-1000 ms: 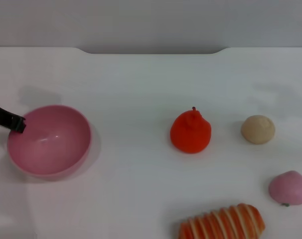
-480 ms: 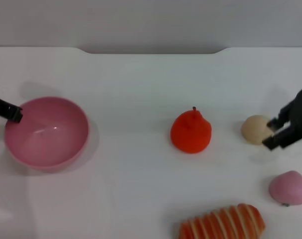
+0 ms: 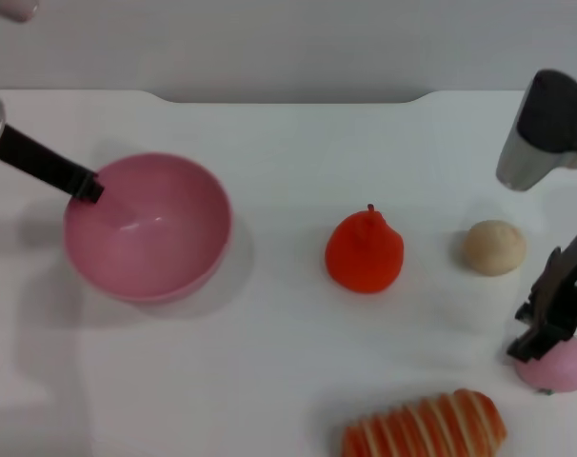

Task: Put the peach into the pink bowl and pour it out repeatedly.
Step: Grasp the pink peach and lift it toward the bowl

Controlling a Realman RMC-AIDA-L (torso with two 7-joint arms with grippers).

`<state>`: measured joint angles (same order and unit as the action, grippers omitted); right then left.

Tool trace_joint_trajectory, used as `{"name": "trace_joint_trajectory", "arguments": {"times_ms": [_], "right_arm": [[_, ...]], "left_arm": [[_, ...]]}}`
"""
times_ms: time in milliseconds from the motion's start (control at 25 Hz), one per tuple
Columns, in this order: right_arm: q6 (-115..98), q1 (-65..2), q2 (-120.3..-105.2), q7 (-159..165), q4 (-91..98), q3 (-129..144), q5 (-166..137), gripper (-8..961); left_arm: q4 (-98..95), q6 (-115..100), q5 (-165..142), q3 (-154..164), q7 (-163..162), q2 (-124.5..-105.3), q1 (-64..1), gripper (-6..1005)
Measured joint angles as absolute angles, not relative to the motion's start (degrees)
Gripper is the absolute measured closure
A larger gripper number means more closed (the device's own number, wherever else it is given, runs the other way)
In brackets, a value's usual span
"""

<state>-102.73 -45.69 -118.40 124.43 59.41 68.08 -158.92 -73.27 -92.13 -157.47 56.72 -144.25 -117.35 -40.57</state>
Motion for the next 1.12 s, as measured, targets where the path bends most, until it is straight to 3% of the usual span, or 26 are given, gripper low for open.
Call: {"name": "trace_joint_trajectory", "arguments": {"times_ms": [1080,1120], "right_arm": [[-102.01,-42.86,-118.48,122.56,60.13,69.26,-164.89,496],[-101.69,-42.86,-118.48,122.36,60.08,69.35,-164.88,538]], "left_arm": [[-75.76,-94.78,-156.06,57.24,-144.78,-117.8,-42.76,959],[-75.74,-94.81,-155.86,57.24,-144.85,-117.83,-42.79,959]]}}
